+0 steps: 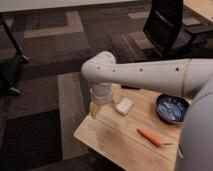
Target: Place the pepper on the white sponge
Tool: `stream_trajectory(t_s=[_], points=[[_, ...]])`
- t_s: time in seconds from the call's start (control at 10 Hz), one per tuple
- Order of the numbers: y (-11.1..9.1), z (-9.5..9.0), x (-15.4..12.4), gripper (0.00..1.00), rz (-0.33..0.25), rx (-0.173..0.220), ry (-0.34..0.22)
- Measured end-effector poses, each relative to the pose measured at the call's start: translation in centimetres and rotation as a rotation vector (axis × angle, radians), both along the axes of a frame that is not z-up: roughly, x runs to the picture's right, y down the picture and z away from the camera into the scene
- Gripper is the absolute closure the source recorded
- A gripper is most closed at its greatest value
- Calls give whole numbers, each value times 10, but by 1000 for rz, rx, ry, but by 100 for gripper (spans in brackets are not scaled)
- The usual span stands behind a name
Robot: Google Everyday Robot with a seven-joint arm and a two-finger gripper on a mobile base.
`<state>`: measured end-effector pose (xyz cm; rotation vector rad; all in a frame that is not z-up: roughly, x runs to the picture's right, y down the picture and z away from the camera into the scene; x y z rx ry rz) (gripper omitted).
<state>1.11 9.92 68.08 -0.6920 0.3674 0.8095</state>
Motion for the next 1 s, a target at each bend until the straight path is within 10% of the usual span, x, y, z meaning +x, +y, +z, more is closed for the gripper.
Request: stream_trajectory(t_s=[0.8, 1.0], points=[[-1, -3, 7, 35, -76, -6, -72], [-5, -1, 40, 35, -186, 2, -82]])
